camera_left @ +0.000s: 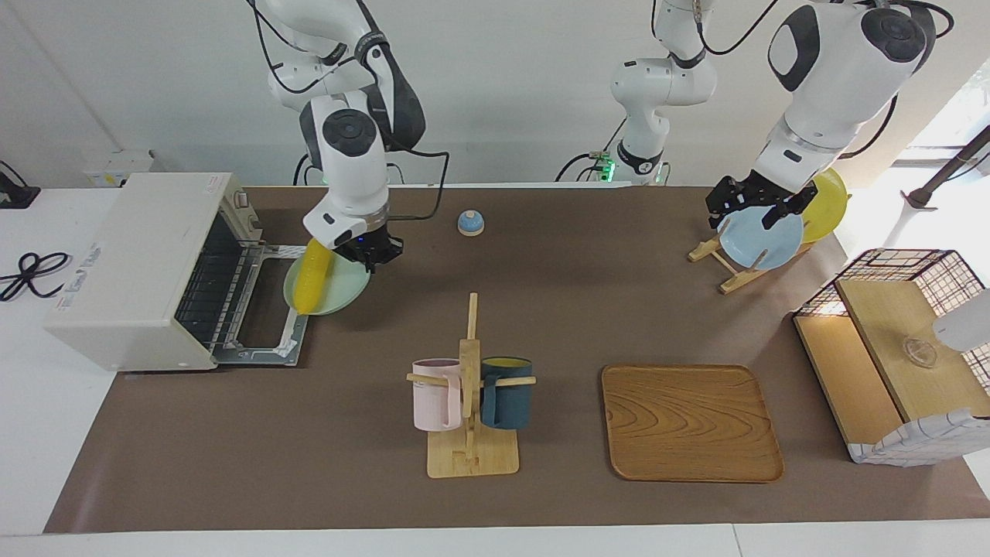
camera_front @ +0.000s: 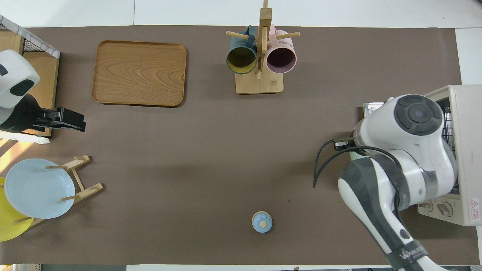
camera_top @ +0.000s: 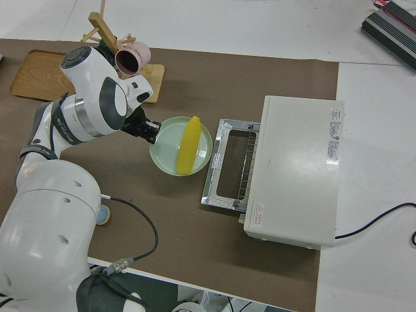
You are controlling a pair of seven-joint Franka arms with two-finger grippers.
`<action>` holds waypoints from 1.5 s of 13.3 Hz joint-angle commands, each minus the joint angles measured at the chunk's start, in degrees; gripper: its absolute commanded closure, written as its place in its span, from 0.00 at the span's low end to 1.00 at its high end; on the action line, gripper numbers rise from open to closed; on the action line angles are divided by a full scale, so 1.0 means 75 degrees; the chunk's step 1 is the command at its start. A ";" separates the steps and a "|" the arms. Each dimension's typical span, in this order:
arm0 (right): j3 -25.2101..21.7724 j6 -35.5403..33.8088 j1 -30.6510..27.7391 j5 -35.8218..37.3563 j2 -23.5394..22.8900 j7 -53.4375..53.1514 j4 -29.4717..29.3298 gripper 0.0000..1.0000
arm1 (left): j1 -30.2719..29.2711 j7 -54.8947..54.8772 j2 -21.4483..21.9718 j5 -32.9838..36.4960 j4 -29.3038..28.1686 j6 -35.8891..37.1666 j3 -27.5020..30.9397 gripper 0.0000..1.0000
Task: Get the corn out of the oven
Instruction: 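Pull the green plate with corn out of the oven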
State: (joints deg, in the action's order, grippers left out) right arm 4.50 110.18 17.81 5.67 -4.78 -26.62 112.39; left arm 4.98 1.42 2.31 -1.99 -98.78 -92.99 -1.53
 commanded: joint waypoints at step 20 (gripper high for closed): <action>-0.0085 0.0101 0.0944 -0.0289 -0.2037 -0.2430 -0.2284 0.94 | 0.0050 0.0044 0.0184 0.0137 -0.0189 0.0012 -0.0076 0.00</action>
State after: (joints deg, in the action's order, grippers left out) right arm 3.39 113.51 28.56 2.17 -23.78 -48.48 92.17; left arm 4.99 1.42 2.31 -1.99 -98.78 -92.96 -1.63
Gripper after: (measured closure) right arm 0.652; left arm 0.000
